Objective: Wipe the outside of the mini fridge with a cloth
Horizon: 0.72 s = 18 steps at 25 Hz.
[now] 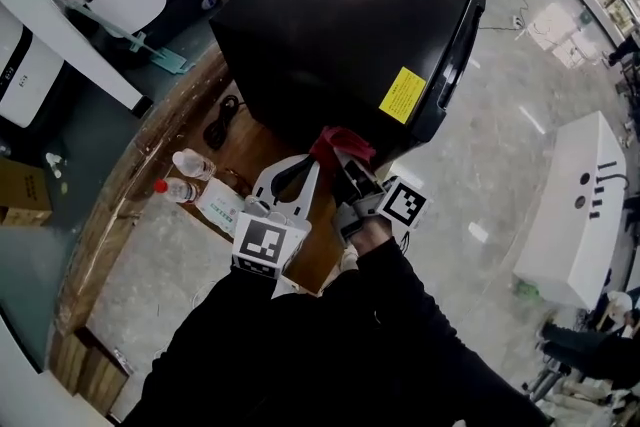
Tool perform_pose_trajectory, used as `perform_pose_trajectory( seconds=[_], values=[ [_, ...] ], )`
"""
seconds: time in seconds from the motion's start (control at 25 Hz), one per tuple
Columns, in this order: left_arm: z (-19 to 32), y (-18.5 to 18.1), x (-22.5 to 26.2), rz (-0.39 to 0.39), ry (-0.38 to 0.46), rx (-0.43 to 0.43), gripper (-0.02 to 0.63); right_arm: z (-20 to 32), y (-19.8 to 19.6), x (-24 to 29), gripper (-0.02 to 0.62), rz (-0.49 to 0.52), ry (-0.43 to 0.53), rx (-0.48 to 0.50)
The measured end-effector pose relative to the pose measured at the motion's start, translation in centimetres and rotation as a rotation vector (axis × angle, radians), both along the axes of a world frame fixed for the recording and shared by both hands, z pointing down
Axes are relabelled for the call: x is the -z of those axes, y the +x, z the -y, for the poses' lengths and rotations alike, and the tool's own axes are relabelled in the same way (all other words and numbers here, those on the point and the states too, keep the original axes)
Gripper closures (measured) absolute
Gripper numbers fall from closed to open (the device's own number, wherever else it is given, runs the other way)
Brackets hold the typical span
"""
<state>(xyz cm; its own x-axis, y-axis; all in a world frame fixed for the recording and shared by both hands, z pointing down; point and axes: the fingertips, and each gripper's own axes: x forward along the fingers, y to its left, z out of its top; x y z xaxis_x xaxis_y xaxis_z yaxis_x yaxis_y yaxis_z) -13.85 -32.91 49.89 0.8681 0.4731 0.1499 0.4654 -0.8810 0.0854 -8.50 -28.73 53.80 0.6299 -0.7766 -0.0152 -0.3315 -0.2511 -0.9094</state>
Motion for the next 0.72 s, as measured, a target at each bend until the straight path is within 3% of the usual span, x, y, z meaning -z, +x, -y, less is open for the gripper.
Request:
perform_pose_trajectory(
  seconds=[0.16, 0.44, 0.56, 0.72],
  values=[
    [0.2, 0.6, -3.9, 0.019, -0.019, 0.006, 0.6, 0.4, 0.4, -3.6, 0.492, 0.034, -0.023, 0.022],
    [-0.3, 1.6, -10.5, 0.05, 0.04, -0.013, 0.6, -0.1, 0.2, -12.6, 0.489, 0.262, -0.085, 0.013],
    [-0.2, 1.6, -12.7, 0.09, 0.031, -0.008, 0.6, 0.6, 0.4, -14.9, 0.489, 0.283, -0.039, 0.033],
    [-0.3, 1.5, -14.5, 0.122, 0.054, -0.013, 0.6, 0.3, 0.4, -19.5, 0.489, 0.342, -0.075, 0.03]
  ],
)
